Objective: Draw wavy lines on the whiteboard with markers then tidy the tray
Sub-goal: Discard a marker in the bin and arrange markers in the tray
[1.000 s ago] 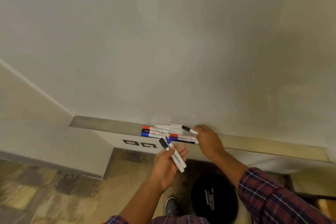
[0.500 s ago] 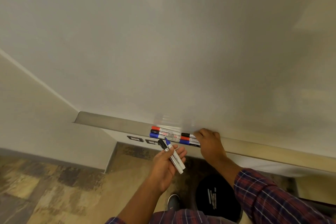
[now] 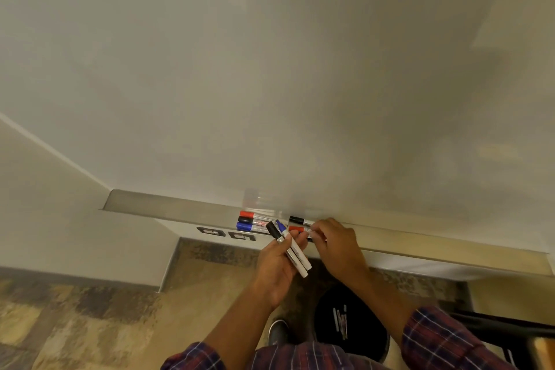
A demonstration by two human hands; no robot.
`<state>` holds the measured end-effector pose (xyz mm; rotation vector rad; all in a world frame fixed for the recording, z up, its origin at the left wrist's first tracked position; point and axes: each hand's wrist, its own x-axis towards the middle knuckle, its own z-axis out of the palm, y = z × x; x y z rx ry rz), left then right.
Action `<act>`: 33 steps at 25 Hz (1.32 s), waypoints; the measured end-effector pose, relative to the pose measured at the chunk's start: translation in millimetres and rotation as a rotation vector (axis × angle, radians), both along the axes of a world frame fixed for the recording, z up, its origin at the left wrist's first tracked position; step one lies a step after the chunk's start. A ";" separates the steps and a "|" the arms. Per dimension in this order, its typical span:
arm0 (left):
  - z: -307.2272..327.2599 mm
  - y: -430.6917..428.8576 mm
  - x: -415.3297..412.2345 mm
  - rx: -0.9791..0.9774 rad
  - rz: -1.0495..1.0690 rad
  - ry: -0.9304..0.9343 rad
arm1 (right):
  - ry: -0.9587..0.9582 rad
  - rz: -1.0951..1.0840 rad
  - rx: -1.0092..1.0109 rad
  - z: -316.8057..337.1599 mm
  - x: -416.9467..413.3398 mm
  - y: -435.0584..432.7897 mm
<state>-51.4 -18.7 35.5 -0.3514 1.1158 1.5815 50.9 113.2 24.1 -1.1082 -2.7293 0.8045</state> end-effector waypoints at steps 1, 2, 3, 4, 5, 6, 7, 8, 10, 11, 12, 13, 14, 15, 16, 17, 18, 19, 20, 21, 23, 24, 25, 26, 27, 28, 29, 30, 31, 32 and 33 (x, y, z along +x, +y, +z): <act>-0.1 3.1 1.2 0.008 -0.009 0.011 | 0.058 -0.021 -0.080 2.2 2.0 -4.8; -0.4 6.1 2.6 0.017 -0.020 0.021 | 0.102 -0.037 -0.155 4.4 3.7 -9.8; -0.6 9.0 4.7 0.033 -0.030 0.025 | 0.133 -0.053 -0.214 6.8 5.8 -14.1; -1.7 11.7 7.0 0.049 -0.036 0.023 | 0.154 -0.067 -0.263 9.6 7.5 -17.4; -2.7 14.0 9.6 0.066 -0.038 0.018 | 0.166 -0.075 -0.301 11.5 9.1 -18.7; -3.7 16.3 12.0 0.078 -0.041 0.016 | 0.173 -0.085 -0.329 13.5 10.5 -18.7; -4.5 18.2 13.7 0.085 -0.046 0.016 | 0.173 -0.098 -0.342 14.0 12.3 -17.6; -5.1 20.1 15.7 0.093 -0.056 0.017 | 0.173 -0.111 -0.354 14.1 14.5 -15.9; -6.5 23.5 19.6 0.108 -0.066 0.018 | 0.173 -0.124 -0.379 10.8 19.7 -11.1; -7.3 25.3 21.8 0.113 -0.068 0.018 | 0.171 -0.124 -0.396 9.0 22.6 -8.9; -7.7 27.3 24.1 0.117 -0.069 0.016 | 0.172 -0.119 -0.416 8.4 25.1 -6.6; -9.4 30.0 27.0 0.117 -0.065 0.010 | 0.176 -0.108 -0.418 7.7 29.1 -3.3; -9.9 32.4 30.0 0.116 -0.055 0.001 | 0.182 -0.097 -0.416 8.6 32.5 0.2; -10.1 35.2 33.0 0.108 -0.040 -0.004 | 0.186 -0.098 -0.410 9.5 36.3 5.3; -9.9 37.9 36.8 0.094 -0.024 -0.005 | 0.188 -0.113 -0.401 10.0 41.5 12.1; -9.9 39.8 40.2 0.072 -0.004 -0.002 | 0.181 -0.133 -0.382 8.9 47.6 20.0; -9.0 41.2 44.8 0.045 0.023 -0.003 | 0.159 -0.154 -0.351 6.8 55.6 28.8; -9.0 41.9 49.0 0.026 0.050 -0.011 | 0.131 -0.167 -0.305 3.4 63.9 38.2; -8.5 42.1 52.8 0.014 0.071 -0.020 | 0.098 -0.168 -0.253 -1.7 72.4 47.6; -7.6 42.2 56.8 0.006 0.082 -0.024 | 0.066 -0.159 -0.205 -6.2 81.1 56.7; -5.2 41.4 63.8 0.000 0.093 -0.028 | -0.006 -0.124 -0.130 -13.8 97.2 71.0; -3.4 40.5 67.1 0.000 0.097 -0.031 | -0.042 -0.107 -0.092 -17.0 103.7 75.7; -2.1 40.0 70.2 -0.002 0.104 -0.033 | -0.076 -0.093 -0.053 -20.4 109.4 78.9; -0.6 39.7 73.6 -0.006 0.115 -0.035 | -0.107 -0.073 -0.009 -24.1 114.3 81.1; 0.0 39.7 76.7 -0.010 0.126 -0.037 | -0.141 -0.049 0.033 -28.1 118.2 82.5; 0.5 39.8 80.5 -0.015 0.137 -0.040 | -0.173 -0.025 0.066 -32.7 122.0 82.8; 0.4 39.7 83.8 -0.019 0.147 -0.044 | -0.197 -0.002 0.088 -37.1 124.8 83.1; 0.5 39.5 87.0 -0.022 0.159 -0.048 | -0.220 0.018 0.101 -40.7 126.4 83.0; 0.4 39.5 89.7 -0.025 0.169 -0.050 | -0.242 0.036 0.112 -43.3 127.0 83.2; 0.6 39.9 92.1 -0.027 0.177 -0.052 | -0.258 0.052 0.126 -44.6 126.7 83.2; 1.4 40.8 94.7 -0.027 0.184 -0.052 | -0.269 0.065 0.142 -45.1 126.4 83.7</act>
